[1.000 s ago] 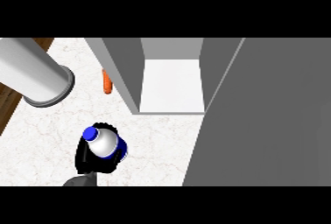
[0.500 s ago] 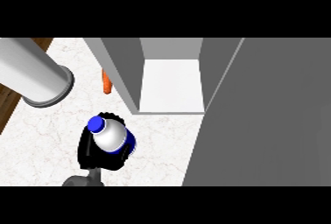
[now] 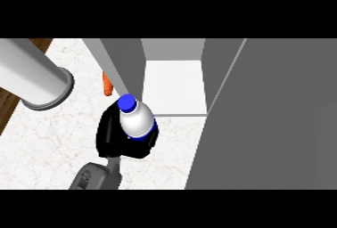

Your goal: Pick up the bottled water, place it into the cabinet and close the cabinet

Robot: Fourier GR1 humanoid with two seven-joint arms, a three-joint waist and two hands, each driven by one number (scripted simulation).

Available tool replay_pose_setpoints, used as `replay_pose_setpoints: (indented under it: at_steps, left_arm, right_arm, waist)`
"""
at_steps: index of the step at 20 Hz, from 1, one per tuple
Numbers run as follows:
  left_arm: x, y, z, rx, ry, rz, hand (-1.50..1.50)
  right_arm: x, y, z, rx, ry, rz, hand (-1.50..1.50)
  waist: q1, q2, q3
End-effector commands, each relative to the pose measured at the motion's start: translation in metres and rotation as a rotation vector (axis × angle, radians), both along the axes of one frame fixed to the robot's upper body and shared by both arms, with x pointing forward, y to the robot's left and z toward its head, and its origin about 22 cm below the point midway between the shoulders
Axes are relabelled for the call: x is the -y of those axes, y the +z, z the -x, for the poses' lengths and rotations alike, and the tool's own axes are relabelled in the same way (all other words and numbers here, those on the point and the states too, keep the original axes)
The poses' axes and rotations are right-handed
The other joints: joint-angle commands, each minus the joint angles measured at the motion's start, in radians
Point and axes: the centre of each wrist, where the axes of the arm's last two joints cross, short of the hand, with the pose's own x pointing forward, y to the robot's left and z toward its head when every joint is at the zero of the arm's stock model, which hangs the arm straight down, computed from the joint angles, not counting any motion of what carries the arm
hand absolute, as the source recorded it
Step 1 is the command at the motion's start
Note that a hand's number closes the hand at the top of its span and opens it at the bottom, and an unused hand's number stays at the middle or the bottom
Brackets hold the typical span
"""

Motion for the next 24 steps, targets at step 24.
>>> replay_pose_setpoints:
  at_steps: [24]
  left_arm:
    - [0.067, 0.075, -0.137, -0.005, 0.15, -0.278, 1.5]
  right_arm:
    - [0.003, 0.008, 0.003, 0.046, -0.002, -0.019, -1.5]
  waist:
    - [-0.02, 0.008, 0.0]
